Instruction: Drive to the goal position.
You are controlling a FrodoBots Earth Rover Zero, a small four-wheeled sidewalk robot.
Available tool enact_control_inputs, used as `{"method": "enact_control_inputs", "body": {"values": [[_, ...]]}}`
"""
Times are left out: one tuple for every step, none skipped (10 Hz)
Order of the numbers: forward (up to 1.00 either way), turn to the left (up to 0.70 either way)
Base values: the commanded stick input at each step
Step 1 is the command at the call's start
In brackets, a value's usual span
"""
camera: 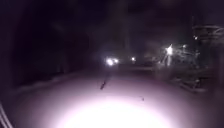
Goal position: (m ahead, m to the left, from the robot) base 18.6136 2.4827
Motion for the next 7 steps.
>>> {"method": "enact_control_inputs", "body": {"values": [[1.0, -0.27], [1.0, -0.27], [1.0, -0.27], [1.0, -0.27], [1.0, 0.0], [1.0, 0.0], [1.0, 0.0]]}}
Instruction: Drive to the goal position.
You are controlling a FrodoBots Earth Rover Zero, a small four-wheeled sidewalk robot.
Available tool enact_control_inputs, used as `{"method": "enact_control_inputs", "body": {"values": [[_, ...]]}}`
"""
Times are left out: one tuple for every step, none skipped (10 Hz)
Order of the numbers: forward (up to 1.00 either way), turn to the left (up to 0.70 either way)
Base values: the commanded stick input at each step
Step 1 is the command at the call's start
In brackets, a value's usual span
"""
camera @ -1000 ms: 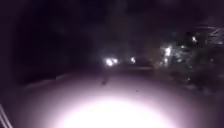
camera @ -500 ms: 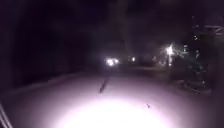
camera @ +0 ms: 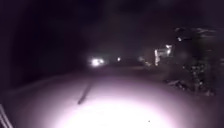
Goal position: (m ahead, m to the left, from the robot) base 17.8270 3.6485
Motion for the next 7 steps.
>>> {"method": "enact_control_inputs", "body": {"values": [[1.0, 0.0], [1.0, 0.0], [1.0, 0.0], [1.0, 0.0], [1.0, 0.0], [1.0, 0.0], [1.0, 0.0]]}}
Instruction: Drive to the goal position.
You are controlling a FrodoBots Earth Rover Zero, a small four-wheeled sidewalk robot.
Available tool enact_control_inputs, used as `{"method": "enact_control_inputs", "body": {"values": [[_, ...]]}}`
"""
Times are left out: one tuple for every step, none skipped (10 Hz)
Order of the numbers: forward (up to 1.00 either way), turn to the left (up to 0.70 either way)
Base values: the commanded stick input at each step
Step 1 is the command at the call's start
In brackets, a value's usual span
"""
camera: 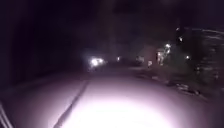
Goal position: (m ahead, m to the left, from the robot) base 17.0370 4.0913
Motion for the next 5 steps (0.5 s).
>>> {"method": "enact_control_inputs", "body": {"values": [[1.0, 0.0], [1.0, 0.0], [1.0, 0.0], [1.0, 0.0], [1.0, 0.0]]}}
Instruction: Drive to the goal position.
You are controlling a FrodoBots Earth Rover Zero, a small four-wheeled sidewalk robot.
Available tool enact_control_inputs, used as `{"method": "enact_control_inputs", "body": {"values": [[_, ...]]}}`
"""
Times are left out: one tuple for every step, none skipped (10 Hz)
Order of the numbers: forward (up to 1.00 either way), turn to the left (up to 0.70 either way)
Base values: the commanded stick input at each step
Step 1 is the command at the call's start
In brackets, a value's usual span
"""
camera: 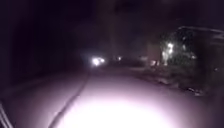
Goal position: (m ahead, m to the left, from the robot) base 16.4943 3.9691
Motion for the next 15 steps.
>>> {"method": "enact_control_inputs", "body": {"values": [[1.0, 0.0], [1.0, 0.0], [1.0, 0.0], [1.0, 0.0], [1.0, 0.0], [1.0, 0.0], [1.0, 0.0], [1.0, 0.0], [1.0, 0.0], [1.0, 0.0], [1.0, 0.0], [1.0, 0.0], [1.0, 0.0], [1.0, 0.0], [1.0, 0.0]]}}
